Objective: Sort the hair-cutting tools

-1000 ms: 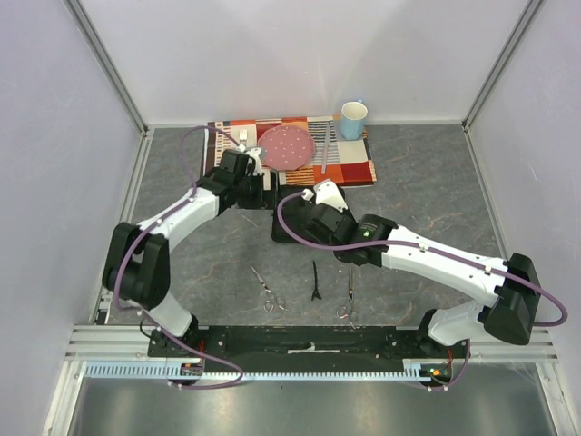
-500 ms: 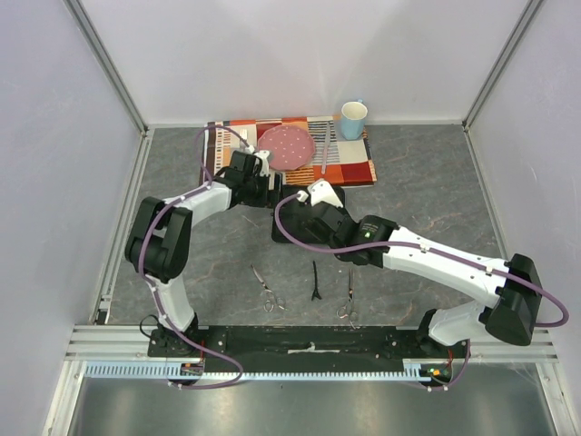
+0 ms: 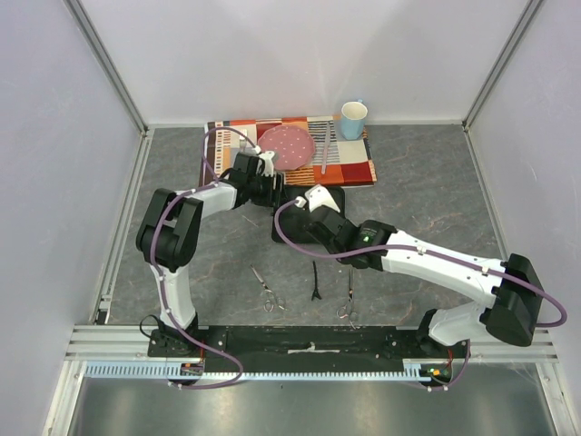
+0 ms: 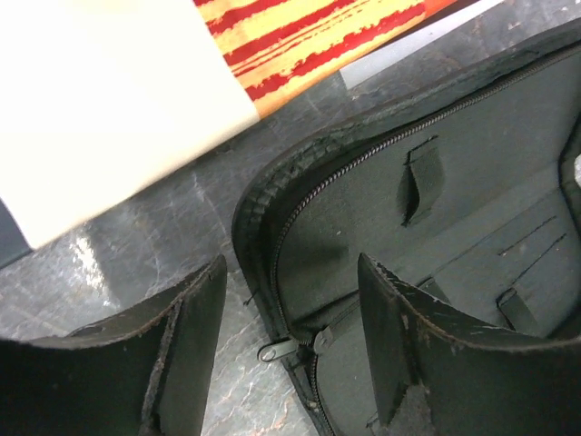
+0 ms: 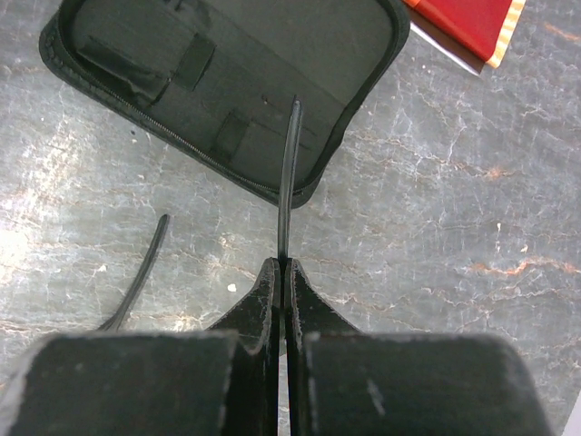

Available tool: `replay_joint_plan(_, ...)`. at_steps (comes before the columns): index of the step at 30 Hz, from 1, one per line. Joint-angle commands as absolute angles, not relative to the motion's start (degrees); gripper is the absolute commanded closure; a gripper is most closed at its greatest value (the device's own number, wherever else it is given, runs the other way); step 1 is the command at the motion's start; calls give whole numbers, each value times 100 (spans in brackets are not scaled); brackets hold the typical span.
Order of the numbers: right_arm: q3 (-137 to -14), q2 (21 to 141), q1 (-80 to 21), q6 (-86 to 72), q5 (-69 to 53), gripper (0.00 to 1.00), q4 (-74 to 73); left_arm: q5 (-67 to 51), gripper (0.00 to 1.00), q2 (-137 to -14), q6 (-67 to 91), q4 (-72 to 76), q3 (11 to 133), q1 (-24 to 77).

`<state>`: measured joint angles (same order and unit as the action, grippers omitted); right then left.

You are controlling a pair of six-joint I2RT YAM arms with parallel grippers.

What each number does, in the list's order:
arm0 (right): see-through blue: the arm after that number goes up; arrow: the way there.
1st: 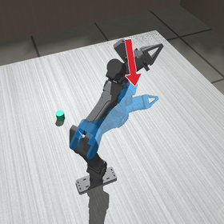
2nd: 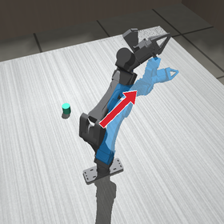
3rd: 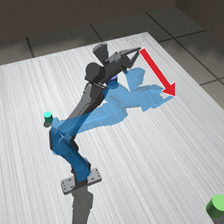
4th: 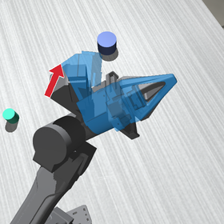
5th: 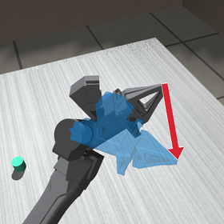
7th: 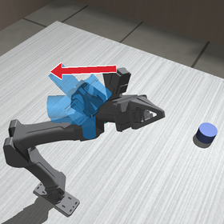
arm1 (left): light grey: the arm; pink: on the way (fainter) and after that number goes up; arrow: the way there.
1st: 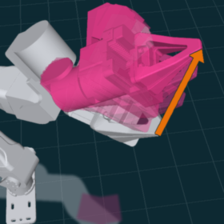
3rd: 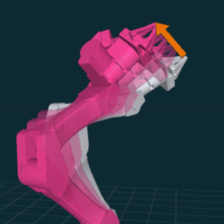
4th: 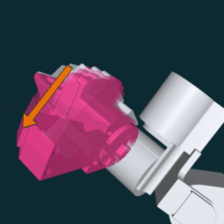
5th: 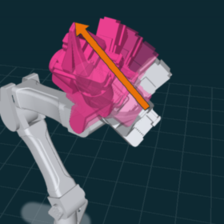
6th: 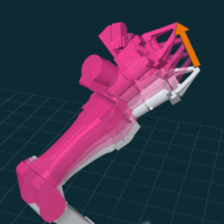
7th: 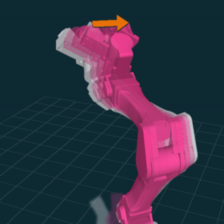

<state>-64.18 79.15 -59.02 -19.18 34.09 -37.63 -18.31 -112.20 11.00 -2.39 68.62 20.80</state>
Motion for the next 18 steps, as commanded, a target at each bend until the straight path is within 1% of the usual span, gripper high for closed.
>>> replay_joint_plan(1, -6240, 7682, -5871, -1837, 3322, 100, -3525, -2513, 38, -11355, 967, 298, 6970, 1969)
replay_joint_plan(2, -6197, 7682, -5871, -1828, 3314, 100, -3516, -2566, 45, -11373, 967, 308, 6970, 1969)
replay_joint_plan(4, -6161, 7638, -5854, -1828, 3322, 100, -3498, -2645, 53, -11373, 984, 316, 6961, 1942)
replay_joint_plan(5, -6144, 7620, -5836, -1811, 3287, 100, -3489, -2663, 63, -11356, 976, 316, 6952, 1934)
replay_joint_plan(6, -6126, 7594, -5819, -1793, 3261, 100, -3472, -2672, 68, -11338, 984, 316, 6935, 1925)
replay_joint_plan(7, -6117, 7594, -5810, -1776, 3243, 100, -3472, -2681, 84, -11294, 984, 308, 6908, 1916)
replay_joint_plan(8, -6108, 7602, -5757, -1775, 3226, 100, -3454, -2637, 94, -11268, 976, 290, 6856, 1916)
replay_joint_plan(9, -6117, 7629, -5722, -1723, 3139, 100, -3463, -2637, 98, -11163, 976, 281, 6812, 1916)
replay_joint_plan(14, -6126, 7787, -5441, -1205, 2541, 100, -3200, -2733, 98, -10758, 870, 404, 6251, 1916)
replay_joint_plan(18, -6152, 8111, -5274, -494, 2357, 100, -2953, -2786, 98, -10442, 738, 352, 5968, 1934)
